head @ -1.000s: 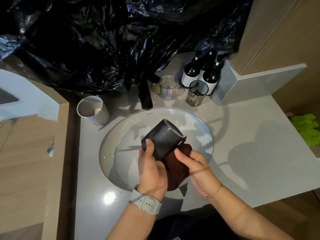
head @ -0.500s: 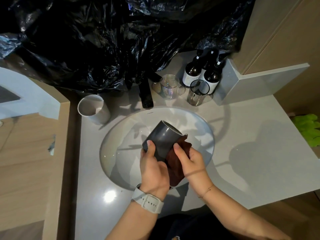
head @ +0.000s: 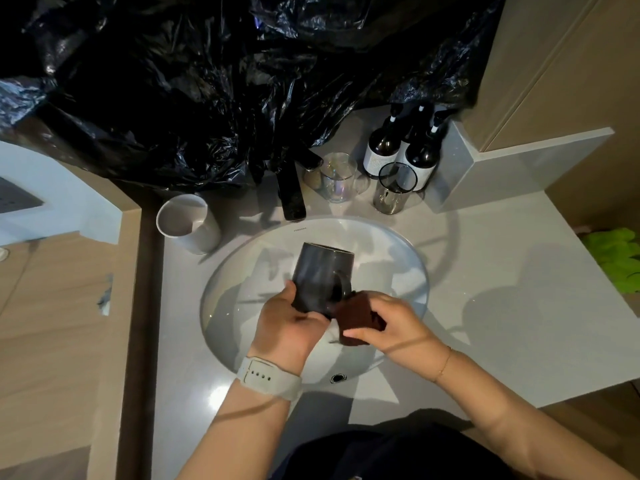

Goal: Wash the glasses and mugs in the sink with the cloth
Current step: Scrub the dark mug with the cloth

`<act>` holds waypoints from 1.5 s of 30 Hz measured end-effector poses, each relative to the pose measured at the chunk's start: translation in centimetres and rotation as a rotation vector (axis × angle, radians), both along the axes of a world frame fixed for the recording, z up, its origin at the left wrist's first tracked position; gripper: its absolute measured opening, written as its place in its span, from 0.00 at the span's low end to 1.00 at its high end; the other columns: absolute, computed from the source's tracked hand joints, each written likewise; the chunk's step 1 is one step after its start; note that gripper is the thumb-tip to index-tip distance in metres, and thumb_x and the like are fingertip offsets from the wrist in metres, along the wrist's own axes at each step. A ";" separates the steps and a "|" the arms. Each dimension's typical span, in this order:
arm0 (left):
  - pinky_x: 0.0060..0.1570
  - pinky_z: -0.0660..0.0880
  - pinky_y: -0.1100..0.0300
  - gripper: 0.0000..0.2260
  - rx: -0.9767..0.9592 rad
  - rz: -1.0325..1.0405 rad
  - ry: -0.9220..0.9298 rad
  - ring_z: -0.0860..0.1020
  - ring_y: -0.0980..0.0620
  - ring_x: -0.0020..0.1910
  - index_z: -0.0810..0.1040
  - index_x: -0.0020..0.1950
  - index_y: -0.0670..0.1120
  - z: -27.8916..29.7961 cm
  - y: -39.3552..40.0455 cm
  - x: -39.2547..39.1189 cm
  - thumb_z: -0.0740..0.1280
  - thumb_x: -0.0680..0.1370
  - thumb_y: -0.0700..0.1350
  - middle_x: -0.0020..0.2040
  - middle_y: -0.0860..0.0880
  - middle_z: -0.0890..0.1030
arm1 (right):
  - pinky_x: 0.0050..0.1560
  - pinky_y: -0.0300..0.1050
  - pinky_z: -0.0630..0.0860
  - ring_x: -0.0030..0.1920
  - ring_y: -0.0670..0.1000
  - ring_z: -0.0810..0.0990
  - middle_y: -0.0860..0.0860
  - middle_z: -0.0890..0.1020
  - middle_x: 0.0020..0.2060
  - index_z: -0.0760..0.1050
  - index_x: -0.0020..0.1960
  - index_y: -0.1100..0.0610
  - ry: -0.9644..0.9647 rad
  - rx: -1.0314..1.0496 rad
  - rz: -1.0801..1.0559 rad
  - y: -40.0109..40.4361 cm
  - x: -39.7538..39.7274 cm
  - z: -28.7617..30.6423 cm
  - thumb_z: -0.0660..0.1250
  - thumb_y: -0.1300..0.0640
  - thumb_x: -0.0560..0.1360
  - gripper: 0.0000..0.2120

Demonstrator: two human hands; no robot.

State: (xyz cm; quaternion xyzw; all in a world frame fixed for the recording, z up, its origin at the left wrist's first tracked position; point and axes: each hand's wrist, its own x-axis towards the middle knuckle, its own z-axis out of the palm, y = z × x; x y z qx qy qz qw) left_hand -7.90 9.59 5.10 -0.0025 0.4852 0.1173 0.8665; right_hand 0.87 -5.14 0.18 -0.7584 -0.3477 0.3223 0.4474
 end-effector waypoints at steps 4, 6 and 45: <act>0.58 0.75 0.52 0.15 0.510 -0.100 -0.030 0.80 0.44 0.59 0.75 0.66 0.38 -0.4 0.3 -0.2 0.58 0.84 0.45 0.61 0.39 0.81 | 0.48 0.45 0.77 0.43 0.45 0.83 0.46 0.86 0.39 0.80 0.47 0.54 0.315 0.136 -0.329 -1.5 0.0 0.2 0.73 0.65 0.67 0.10; 0.59 0.75 0.57 0.11 0.909 -0.188 -0.046 0.81 0.47 0.58 0.77 0.62 0.41 -0.6 0.6 -0.6 0.60 0.83 0.42 0.57 0.44 0.83 | 0.56 0.48 0.77 0.50 0.49 0.83 0.52 0.86 0.48 0.79 0.54 0.58 0.624 0.334 -0.479 -1.7 0.6 1.4 0.73 0.60 0.70 0.13; 0.45 0.66 0.53 0.14 0.973 -0.404 -0.106 0.63 0.51 0.35 0.63 0.37 0.46 -0.8 2.3 -2.6 0.60 0.81 0.48 0.33 0.49 0.63 | 0.52 0.42 0.78 0.56 0.51 0.81 0.50 0.84 0.53 0.76 0.59 0.52 0.811 0.329 -0.432 3.2 3.1 0.2 0.78 0.50 0.63 0.26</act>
